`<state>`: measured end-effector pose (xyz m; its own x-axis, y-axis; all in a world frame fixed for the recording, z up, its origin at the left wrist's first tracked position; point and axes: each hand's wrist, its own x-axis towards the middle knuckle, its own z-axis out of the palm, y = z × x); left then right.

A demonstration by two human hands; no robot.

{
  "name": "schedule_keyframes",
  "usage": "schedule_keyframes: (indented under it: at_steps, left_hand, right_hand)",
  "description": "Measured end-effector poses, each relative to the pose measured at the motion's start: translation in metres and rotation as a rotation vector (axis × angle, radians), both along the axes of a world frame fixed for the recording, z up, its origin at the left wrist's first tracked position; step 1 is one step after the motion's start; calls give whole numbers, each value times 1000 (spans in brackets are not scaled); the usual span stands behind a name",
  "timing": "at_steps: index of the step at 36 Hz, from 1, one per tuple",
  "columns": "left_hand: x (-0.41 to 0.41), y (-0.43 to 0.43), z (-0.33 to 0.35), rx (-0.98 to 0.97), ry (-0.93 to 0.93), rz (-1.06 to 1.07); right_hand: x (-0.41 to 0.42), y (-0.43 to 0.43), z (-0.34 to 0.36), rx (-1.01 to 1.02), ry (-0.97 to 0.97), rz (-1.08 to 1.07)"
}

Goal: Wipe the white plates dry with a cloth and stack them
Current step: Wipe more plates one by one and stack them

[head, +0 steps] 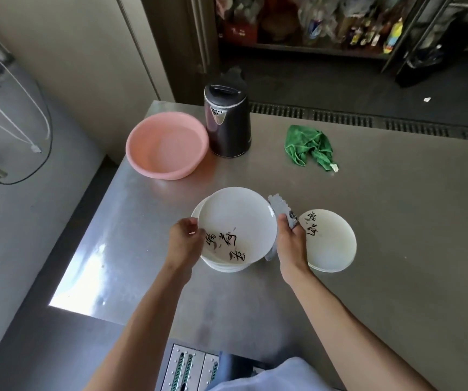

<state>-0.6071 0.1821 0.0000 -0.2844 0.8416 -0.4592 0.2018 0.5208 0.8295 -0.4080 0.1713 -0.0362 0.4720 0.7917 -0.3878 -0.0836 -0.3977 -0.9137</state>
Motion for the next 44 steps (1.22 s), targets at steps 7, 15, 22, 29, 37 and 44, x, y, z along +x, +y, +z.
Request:
schedule_keyframes:
  at_steps: [7,15,22,29,37,44]
  left_hand:
    - [37,-17,1,-97,-233,-116]
    - [92,-48,-5,-41,-116,-427]
    - [119,-82,-19,-157,-231,-477]
    - [128,-108,-57,-361,-233,-457]
    - [135,-123,-87,-480,-219,-384]
    - [142,-128,-94,-465,-299,-352]
  right_hand:
    - [45,-17,3,-13,54,-130]
    - [118,-75,-8,-54,72,-241]
    - [144,-116,-19,-64,44,-312]
    - [142,-145,-40,-46,-123,-260]
    - [112,-173,-68,-96,-319,36]
    - [77,-169,-99,-154,-646,611]
